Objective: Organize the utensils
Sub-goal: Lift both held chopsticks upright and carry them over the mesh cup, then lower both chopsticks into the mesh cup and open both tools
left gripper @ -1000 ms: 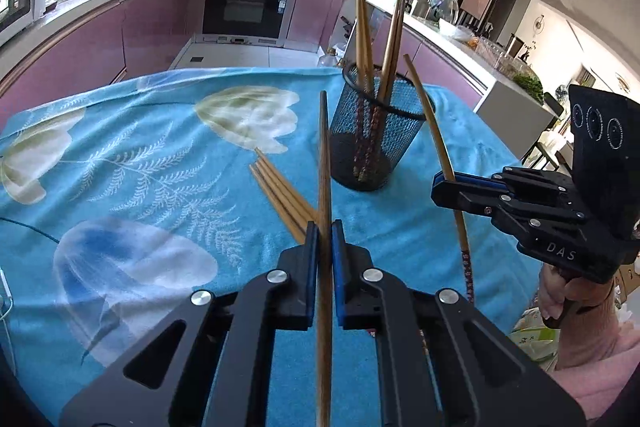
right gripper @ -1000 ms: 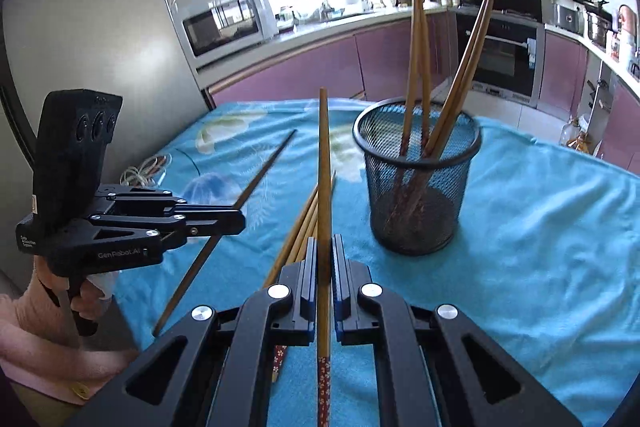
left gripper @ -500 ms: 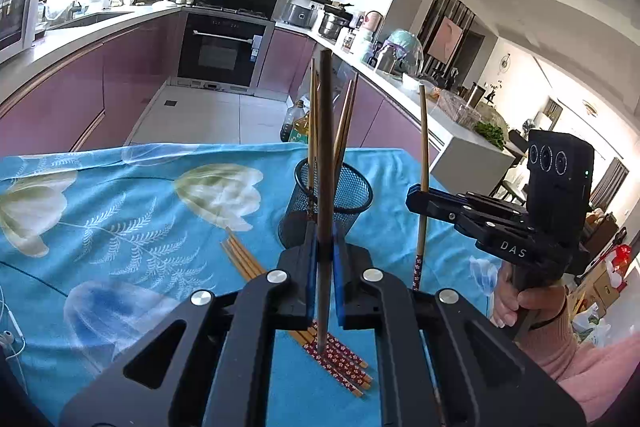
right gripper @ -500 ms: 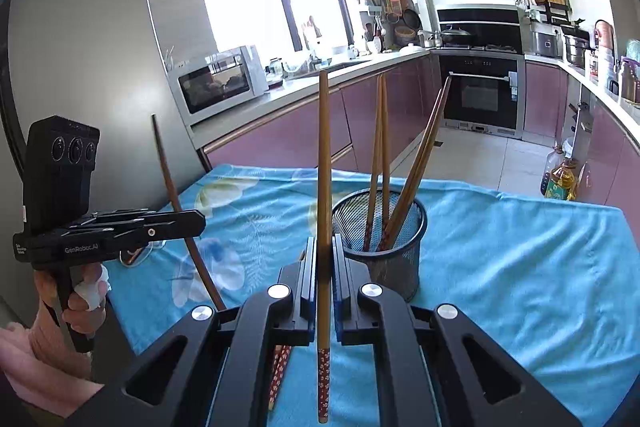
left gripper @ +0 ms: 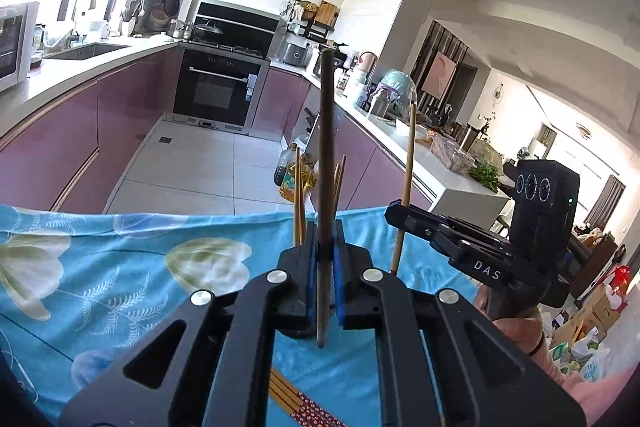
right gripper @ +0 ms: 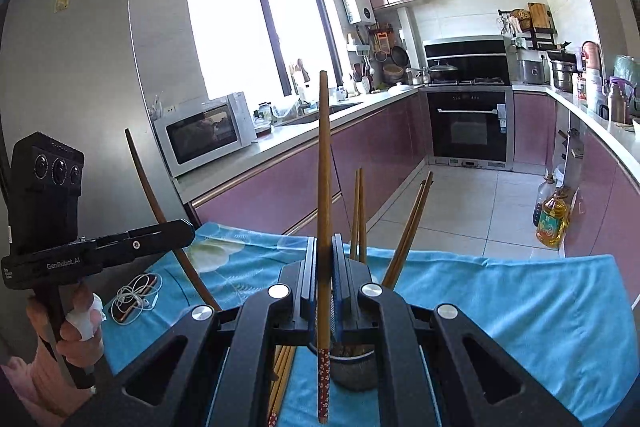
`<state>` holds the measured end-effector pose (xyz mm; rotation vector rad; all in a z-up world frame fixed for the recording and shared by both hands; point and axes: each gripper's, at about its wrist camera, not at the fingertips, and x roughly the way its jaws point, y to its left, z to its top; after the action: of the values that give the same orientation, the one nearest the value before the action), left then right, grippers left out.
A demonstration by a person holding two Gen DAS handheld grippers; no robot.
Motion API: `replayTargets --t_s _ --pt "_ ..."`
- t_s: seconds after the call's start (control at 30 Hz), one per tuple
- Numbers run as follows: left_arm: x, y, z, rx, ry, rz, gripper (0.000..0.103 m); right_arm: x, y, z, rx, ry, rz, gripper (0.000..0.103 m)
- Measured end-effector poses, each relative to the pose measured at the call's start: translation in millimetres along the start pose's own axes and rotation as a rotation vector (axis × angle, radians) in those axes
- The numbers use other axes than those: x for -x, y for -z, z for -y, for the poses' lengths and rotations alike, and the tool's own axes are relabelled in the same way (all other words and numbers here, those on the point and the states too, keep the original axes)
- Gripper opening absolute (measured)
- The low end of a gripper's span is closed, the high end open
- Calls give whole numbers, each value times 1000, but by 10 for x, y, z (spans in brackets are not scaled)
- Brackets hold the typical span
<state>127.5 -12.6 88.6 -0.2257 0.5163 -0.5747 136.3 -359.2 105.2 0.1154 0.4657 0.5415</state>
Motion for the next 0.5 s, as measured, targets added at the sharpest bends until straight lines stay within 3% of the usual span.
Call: replayTargets --t_s 0.27,0.5 --pt "-71 -326 80 -7 -13 70 7 -154 -204 75 -15 26 73 6" --pt "-348 -342 132 -51 -67 43 7 -372 -159 166 -25 52 70 6"
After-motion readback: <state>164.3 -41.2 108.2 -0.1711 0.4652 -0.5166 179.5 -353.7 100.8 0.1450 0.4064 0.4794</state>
